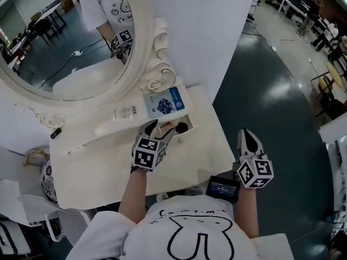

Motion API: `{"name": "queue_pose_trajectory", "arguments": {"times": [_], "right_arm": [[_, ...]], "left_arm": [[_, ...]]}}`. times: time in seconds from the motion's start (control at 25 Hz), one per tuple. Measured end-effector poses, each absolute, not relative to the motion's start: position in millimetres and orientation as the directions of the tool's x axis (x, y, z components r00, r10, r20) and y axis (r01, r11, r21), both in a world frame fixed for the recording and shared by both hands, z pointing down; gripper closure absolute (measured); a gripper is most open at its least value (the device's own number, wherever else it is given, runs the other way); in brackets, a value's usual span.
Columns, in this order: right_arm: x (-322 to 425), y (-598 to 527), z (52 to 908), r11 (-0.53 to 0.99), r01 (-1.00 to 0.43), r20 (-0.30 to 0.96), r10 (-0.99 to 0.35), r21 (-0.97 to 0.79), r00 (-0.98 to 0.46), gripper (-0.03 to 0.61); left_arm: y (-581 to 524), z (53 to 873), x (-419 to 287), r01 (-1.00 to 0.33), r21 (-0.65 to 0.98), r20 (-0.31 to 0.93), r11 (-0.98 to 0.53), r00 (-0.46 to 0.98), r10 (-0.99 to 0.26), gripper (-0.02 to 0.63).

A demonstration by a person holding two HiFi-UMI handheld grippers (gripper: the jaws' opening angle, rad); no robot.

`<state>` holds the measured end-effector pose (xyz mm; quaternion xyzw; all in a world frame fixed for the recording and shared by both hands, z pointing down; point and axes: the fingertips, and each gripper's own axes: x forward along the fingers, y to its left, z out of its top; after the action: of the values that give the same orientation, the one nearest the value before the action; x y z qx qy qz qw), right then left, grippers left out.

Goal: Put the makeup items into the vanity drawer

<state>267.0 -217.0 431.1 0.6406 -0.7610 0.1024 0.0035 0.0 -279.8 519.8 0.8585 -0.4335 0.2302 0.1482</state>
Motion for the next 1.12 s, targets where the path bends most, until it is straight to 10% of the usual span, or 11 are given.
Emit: {"name": "queue_pose_trajectory", "arguments": {"times": [0.08,0.2,1.12], "right_arm": [[261.6,-216.5,428.7,0.166,-0.975,0.132,-0.974,-0.149,-0.186,0.565],[252.9,-214.5,424.8,0.173,-0.974,0.126,-0.973,-0.146,-0.192,0.565],[91.0,-168.2,405.8,0.347,-0.935,0.093,-0.931,-0.069,-0.353,0.566]], "left_arm": [[-278.8,513.3,-7.4,-0.825,0.051,0.497,-0.563,0.509,-0.702,0.345],[-276.2,499.9,-22.4,-0.847,0.047,0.439,-0.53,0.494,-0.75,0.594],[-195.6,462.6,-193.3,-0.928,0.048,0.308,-0.371,0.367,-0.878,0.594]]}}
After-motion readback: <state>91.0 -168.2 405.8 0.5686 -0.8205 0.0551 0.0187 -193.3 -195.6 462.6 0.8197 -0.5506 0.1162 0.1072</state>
